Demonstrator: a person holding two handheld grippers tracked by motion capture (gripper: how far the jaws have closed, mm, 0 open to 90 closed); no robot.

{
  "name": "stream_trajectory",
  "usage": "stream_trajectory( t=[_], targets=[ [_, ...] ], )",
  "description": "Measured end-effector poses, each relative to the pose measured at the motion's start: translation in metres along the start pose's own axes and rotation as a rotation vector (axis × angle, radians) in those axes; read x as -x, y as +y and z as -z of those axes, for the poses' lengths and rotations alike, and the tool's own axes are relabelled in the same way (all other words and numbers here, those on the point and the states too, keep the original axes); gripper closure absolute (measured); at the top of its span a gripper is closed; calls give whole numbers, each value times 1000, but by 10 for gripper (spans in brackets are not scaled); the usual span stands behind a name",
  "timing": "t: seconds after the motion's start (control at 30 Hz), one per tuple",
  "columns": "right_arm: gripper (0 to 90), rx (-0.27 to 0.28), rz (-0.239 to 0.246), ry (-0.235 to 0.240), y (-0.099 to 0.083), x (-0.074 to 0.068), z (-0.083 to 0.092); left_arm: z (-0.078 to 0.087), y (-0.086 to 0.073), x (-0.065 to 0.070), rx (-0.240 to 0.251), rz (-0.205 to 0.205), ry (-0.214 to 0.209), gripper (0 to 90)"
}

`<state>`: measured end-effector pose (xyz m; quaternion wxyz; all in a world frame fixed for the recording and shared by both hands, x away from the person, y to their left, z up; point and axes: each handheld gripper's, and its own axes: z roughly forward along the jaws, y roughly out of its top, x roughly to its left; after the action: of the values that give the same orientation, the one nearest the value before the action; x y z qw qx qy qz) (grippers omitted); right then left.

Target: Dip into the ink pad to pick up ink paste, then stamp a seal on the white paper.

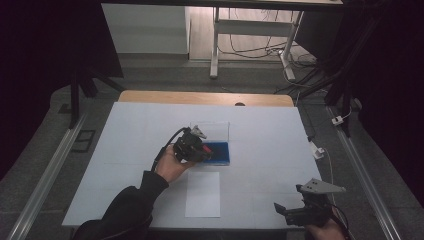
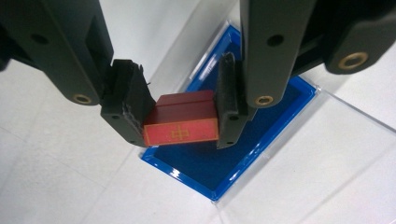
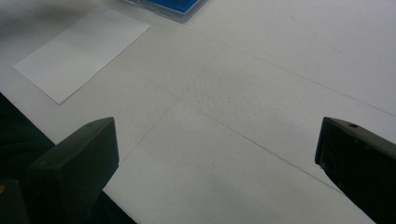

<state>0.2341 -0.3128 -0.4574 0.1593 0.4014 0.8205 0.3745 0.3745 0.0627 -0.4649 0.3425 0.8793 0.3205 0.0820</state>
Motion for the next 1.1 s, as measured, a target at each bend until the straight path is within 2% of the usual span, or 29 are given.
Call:
stream_trajectory(
  t=[0.57, 0.8, 1.1],
  targets=[
    [0, 1, -3, -2, -1, 0, 1, 24, -14, 18, 20, -1, -75, 578],
    [0, -1, 0, -2, 0, 0, 0, 38, -23, 23, 43, 16, -100, 578],
    [0, 0, -3, -2, 0, 1, 1, 48, -35, 30, 45, 23, -109, 578]
  ],
)
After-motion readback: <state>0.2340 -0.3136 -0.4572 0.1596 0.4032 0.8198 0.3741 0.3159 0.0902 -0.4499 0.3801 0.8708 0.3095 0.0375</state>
